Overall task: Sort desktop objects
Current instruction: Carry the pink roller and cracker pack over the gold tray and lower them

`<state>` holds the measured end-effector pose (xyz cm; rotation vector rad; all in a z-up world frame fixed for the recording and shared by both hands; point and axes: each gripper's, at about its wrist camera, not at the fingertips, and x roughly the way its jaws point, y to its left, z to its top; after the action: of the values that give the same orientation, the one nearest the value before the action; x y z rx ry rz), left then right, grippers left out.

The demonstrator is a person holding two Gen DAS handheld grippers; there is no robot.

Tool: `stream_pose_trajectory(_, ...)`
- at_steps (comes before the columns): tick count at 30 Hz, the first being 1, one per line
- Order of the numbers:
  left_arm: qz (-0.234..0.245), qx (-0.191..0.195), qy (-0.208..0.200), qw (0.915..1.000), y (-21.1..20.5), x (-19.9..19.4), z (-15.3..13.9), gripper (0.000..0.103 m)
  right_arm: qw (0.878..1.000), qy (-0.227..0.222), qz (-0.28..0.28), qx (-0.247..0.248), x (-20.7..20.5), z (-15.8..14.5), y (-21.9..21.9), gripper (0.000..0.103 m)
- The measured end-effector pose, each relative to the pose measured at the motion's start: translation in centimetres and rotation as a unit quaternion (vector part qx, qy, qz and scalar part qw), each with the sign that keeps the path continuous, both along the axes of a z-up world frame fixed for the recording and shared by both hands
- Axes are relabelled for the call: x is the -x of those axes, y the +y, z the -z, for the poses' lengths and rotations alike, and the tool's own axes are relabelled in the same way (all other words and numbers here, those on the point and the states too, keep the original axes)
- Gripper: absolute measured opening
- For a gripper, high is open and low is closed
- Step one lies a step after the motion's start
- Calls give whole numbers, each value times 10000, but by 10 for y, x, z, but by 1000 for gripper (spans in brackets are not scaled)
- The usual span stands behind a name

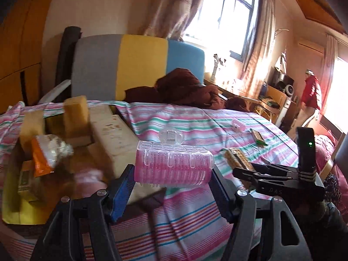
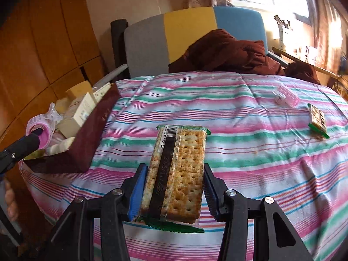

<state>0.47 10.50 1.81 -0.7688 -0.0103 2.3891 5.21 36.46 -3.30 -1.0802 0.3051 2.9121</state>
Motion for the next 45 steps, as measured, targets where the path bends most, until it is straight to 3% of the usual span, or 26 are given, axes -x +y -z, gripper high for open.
stream_pose_trajectory(6,-1173,-14,26,9931,-88,16,-2,68,9964,322,-789,-3,15,-30,-57,50)
stream_pose_trajectory(10,-1738,-26,69,9847,-134,21,-3,68,9865,487,-1563,23,31,-51,-107,50)
stream_pose_trajectory(15,-2064,-110,137,9783,-166,25,-4,68,9674,658,-2446,-26,59,-67,-179,50)
stream_pose_trajectory(22,-2160,-213,141,9761,-179,26,2,68,9489,344,-3134,-160,95,-45,-253,50)
stream_pose_trajectory(28,-2235,-263,40,9743,-189,30,9,68,9442,-40,-3279,-303,121,-21,-284,51)
stream_pose_trajectory(33,-2198,-234,-15,9753,-188,31,14,68,9483,-339,-3151,-164,130,-5,-279,57)
stream_pose_trajectory(39,-2208,-205,0,9751,-186,33,14,68,9478,-180,-3185,-7,122,-8,-268,56)
stream_pose_trajectory(41,-2205,-164,31,9752,-185,31,13,68,9481,-165,-3169,-215,124,-6,-276,48)
stream_pose_trajectory(45,-2179,-65,55,9759,-182,30,12,68,9473,-216,-3165,-445,131,-4,-290,47)
